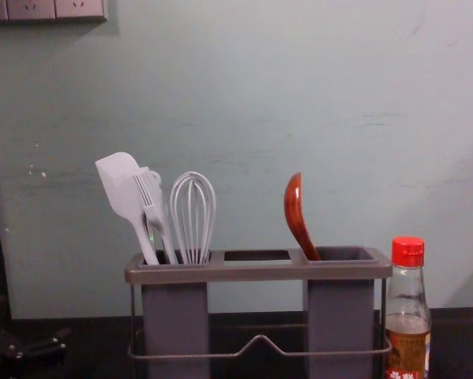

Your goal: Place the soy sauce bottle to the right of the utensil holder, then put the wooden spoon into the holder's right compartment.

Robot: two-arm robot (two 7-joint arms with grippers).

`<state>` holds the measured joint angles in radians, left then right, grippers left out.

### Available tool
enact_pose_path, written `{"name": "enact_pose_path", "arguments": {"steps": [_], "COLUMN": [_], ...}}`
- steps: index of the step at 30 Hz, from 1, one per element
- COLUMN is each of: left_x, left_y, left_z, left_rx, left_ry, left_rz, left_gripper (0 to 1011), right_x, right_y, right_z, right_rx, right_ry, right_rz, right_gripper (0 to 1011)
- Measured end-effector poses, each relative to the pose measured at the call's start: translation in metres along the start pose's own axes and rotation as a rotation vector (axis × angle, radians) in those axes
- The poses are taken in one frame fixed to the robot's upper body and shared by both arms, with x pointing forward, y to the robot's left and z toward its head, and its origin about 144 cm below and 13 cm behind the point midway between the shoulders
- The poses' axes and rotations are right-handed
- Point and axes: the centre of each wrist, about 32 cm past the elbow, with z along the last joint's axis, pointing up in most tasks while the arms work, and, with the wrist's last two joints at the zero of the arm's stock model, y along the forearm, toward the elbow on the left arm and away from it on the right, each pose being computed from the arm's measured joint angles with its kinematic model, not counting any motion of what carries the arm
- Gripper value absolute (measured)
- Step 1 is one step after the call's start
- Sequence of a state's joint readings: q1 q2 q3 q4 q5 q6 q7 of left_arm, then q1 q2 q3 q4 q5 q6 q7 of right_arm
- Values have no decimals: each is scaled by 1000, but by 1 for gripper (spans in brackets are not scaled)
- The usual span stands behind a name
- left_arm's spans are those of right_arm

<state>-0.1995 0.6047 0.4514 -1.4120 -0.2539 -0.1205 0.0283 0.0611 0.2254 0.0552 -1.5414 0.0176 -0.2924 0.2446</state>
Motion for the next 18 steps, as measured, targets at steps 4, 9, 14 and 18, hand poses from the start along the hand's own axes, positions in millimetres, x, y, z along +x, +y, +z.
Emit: {"name": "enact_pose_path", "arguments": {"steps": [4, 9, 14, 18], "left_x": [0, 0, 0, 0], "left_y": [0, 0, 0, 0], "left_z": [0, 0, 0, 0], "left_rx": [0, 0, 0, 0], "left_ry": [0, 0, 0, 0], "left_rz": [0, 0, 0, 0], "left_gripper": [1005, 1005, 1005, 1005], "right_x": [0, -3, -7, -9], "right_y": [-7, -12, -13, -9], "right_z": [-11, -25, -38, -42], "right_rx": [-79, -125, -151, -163], "right_ry": [-3, 2, -9, -26], "right_rz": [0, 0, 13, 29], "right_gripper": [1002, 1002, 1002, 1002]}}
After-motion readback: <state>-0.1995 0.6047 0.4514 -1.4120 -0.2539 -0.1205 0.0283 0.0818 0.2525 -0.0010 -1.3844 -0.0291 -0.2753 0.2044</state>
